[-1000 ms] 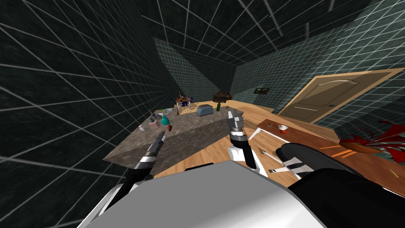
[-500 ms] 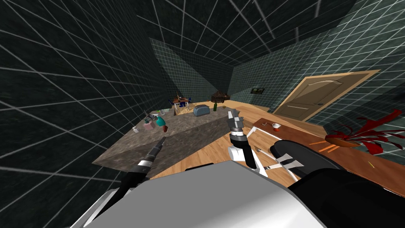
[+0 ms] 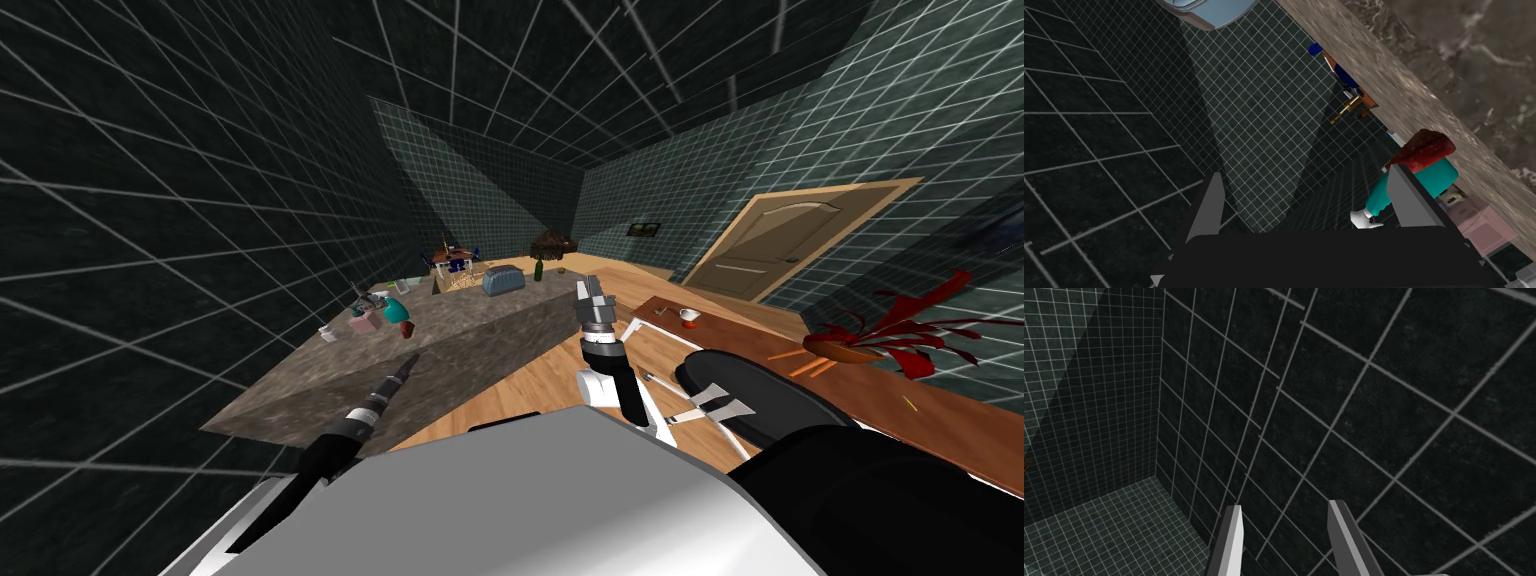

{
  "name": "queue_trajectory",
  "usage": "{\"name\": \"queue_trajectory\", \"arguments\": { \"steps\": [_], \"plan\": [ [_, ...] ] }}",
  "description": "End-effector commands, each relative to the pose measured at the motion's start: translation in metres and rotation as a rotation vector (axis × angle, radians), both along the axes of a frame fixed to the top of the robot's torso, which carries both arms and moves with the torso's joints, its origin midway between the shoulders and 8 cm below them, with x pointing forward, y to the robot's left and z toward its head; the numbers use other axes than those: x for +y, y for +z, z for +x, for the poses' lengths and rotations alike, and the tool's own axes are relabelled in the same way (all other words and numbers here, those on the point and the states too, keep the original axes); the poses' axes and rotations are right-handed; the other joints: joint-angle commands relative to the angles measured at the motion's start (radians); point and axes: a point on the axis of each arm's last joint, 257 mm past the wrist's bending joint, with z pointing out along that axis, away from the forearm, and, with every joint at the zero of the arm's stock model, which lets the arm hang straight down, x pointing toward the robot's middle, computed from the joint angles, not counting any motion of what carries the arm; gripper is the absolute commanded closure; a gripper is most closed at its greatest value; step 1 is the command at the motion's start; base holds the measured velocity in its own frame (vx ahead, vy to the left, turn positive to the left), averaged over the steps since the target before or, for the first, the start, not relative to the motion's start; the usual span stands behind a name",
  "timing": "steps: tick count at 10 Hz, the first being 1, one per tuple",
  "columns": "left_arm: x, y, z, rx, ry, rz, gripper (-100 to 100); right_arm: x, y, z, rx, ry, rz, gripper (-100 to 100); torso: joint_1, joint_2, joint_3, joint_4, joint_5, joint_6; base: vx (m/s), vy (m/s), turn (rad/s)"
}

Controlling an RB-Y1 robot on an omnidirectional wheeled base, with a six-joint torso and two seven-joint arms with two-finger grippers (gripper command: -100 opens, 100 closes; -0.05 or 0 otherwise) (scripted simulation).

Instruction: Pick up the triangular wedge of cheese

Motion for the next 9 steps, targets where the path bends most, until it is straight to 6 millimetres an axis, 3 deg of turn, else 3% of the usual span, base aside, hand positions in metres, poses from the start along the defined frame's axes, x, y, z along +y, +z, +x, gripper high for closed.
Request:
{"name": "queue_trajectory", "arguments": {
  "steps": [1, 2, 3, 5, 6, 9],
  "plan": [
    [0.015, -0.016, -0.001, 0.050, 0.008, 0.055, -100, 0.000, 0.000, 0.000, 0.000, 0.000, 0.000, 0, 0.000, 0.000, 0.000, 0.000, 0.000, 0.000, 0.045, -0.023, -0.046],
    [0.028, -0.028, -0.003, 0.092, 0.018, 0.099, -100, 0.000, 0.000, 0.000, 0.000, 0.000, 0.000, 0, 0.001, -0.001, 0.000, 0.000, 0.000, 0.000, 0.063, -0.027, -0.093],
    [0.029, -0.028, -0.003, 0.093, 0.017, 0.101, -100, 0.000, 0.000, 0.000, 0.000, 0.000, 0.000, 0, 0.002, -0.002, -0.001, 0.000, 0.000, 0.000, 0.047, -0.019, -0.037],
    [0.057, -0.046, -0.006, 0.165, 0.037, 0.189, -100, 0.000, 0.000, 0.000, 0.000, 0.000, 0.000, 0, 0.002, -0.001, -0.001, 0.000, 0.000, 0.000, 0.062, -0.011, -0.075],
    [0.059, -0.047, -0.007, 0.172, 0.040, 0.195, -100, 0.000, 0.000, 0.000, 0.000, 0.000, 0.000, 0, 0.003, -0.002, -0.001, 0.000, 0.001, 0.000, 0.069, 0.004, -0.026],
    [0.105, -0.064, -0.011, 0.269, 0.081, 0.325, -100, 0.000, 0.000, 0.000, 0.000, 0.000, 0.000, 0, 0.004, -0.004, -0.003, -0.001, 0.001, 0.000, 0.100, 0.006, -0.088]
  ]
}}
